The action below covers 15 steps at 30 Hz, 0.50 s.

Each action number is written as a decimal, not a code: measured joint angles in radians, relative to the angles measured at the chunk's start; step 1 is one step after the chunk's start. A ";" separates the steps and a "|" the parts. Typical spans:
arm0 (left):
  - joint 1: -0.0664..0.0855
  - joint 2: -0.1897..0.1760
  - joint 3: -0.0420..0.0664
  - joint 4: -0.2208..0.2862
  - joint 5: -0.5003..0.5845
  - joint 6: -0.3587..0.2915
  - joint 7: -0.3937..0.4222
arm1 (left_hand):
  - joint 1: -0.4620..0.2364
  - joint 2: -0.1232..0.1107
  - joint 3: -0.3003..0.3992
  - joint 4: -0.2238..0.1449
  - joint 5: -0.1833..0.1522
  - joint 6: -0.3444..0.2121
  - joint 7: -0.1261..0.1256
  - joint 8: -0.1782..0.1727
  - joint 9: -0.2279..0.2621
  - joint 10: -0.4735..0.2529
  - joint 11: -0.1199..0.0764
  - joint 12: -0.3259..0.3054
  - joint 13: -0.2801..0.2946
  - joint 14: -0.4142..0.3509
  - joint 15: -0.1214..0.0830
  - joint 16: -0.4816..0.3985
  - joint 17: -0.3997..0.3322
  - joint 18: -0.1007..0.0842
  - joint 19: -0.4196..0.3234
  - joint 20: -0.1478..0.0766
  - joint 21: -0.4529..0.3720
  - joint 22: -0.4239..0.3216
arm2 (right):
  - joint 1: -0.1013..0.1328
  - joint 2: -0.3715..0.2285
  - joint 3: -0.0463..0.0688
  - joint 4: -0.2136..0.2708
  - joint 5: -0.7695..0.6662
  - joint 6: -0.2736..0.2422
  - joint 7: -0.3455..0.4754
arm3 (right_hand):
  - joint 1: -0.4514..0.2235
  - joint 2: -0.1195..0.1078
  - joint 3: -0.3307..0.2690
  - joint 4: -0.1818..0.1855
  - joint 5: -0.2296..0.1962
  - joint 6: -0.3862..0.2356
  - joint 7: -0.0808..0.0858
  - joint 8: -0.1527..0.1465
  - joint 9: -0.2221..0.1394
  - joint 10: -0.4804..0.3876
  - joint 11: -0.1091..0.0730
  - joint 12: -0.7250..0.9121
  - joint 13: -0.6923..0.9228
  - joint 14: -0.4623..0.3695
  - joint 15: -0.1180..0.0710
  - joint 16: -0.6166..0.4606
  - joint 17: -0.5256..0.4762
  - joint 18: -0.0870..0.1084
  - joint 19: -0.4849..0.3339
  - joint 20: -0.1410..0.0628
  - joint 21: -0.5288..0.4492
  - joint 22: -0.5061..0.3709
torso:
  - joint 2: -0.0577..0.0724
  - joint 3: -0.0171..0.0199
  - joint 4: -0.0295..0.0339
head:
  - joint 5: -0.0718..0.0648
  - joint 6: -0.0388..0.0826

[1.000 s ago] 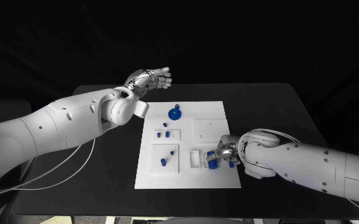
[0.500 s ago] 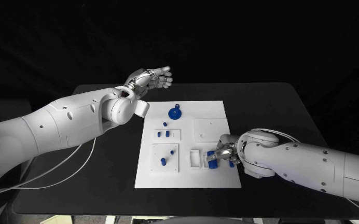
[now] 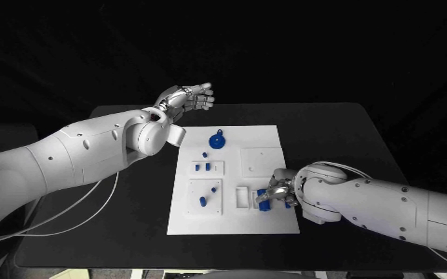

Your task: Assemble the parts on the task board

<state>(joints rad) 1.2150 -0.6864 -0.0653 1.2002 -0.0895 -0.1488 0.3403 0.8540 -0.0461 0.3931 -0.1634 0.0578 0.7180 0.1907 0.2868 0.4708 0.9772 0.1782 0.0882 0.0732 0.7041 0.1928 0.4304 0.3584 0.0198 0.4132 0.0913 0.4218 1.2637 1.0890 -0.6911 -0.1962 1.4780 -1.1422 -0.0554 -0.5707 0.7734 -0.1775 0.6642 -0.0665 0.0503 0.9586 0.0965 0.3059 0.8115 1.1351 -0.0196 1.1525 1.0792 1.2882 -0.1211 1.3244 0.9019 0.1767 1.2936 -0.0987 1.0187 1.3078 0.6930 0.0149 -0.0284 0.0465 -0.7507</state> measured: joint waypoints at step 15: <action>0.000 -0.001 0.000 0.002 0.000 0.000 0.000 | 0.000 0.000 0.000 0.000 0.000 0.000 0.000 0.000 0.000 0.004 0.004 -0.004 0.000 0.004 -0.004 0.000 -0.001 -0.004 0.000 0.000 -0.004 0.000 | 0.006 -0.012 -0.002 0.014 0.041 -0.012 -0.002 | 0.006 0.006 0.007 -0.023 0.006 0.006 0.001 0.000 -0.171 0.003 0.003 0.000 0.002 0.001 0.001 0.000 0.006 0.000 0.002 0.002 0.007 0.000 | 0.000 -0.0004 0.0000 | -0.003 0.005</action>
<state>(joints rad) 1.2152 -0.6879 -0.0652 1.2027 -0.0895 -0.1488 0.3400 0.8540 -0.0461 0.3931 -0.1634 0.0578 0.7180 0.1907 0.2868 0.4708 0.9809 0.1820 0.0844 0.0733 0.7077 0.1892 0.4304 0.3575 0.0155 0.4132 0.0913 0.4178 1.2635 1.0948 -0.7035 -0.1987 1.4924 -1.1015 -0.0674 -0.5723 0.7799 -0.1710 0.6707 -0.0899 0.0566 0.9651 0.0975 0.3058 0.6406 1.1386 -0.0161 1.1524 1.0816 1.2893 -0.1199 1.3244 0.9080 0.1766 1.2953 -0.0969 1.0260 1.3077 0.6933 0.0145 -0.0284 0.0437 -0.7457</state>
